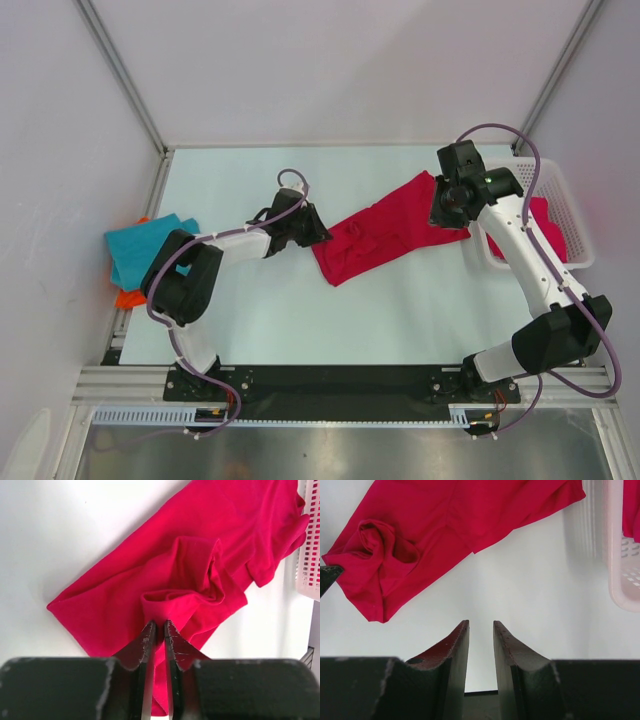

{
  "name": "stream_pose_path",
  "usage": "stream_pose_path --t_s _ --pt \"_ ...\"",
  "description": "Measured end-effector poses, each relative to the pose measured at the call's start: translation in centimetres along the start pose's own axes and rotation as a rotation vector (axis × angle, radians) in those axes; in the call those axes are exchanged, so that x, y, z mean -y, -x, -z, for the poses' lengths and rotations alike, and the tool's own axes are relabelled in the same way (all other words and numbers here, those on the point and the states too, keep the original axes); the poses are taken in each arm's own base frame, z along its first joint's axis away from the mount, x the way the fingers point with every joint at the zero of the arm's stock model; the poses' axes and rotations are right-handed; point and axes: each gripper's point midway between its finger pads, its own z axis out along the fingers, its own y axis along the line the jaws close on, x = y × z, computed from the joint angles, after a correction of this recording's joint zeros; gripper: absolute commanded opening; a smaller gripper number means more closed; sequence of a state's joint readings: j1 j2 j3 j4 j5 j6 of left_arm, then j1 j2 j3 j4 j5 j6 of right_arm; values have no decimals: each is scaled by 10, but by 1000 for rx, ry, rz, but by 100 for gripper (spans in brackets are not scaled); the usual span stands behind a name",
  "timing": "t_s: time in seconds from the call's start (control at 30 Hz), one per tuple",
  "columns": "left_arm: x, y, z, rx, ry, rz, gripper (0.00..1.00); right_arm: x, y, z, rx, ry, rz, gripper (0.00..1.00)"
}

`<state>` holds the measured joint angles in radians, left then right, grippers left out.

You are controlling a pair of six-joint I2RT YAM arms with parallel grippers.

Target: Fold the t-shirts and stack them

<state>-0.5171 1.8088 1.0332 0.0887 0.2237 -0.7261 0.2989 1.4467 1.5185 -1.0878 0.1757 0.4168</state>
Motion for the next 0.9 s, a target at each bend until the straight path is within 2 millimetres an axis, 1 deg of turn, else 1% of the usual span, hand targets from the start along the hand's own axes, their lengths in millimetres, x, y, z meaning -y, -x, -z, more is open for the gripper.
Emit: stream_pose_path --t_s 0.3,0.43,0.57,0.67,0.77,0.8,0.83,0.9 --pt "5 -2 0 -7 -18 -6 17 1 0 8 19 9 -4 31" --pt "17 -10 1 -22 -37 -24 18 3 -3 8 15 8 -4 31" --pt "47 -24 1 -48 -84 -61 19 4 -6 6 6 3 -2 31" --pt "79 -37 2 -69 -139 -102 21 5 -7 5 3 1 -1 31" --pt "106 -52 4 -93 -189 -133 29 6 -10 4 -2 -1 -1 30" --pt "115 -57 4 -102 -205 -144 35 7 -11 3 -5 -3 -1 31" --pt "123 -63 3 -112 -220 -150 38 7 -12 2 -8 -5 -1 31" --pt "133 -74 1 -137 -239 -160 46 8 -15 1 -14 -8 0 30"
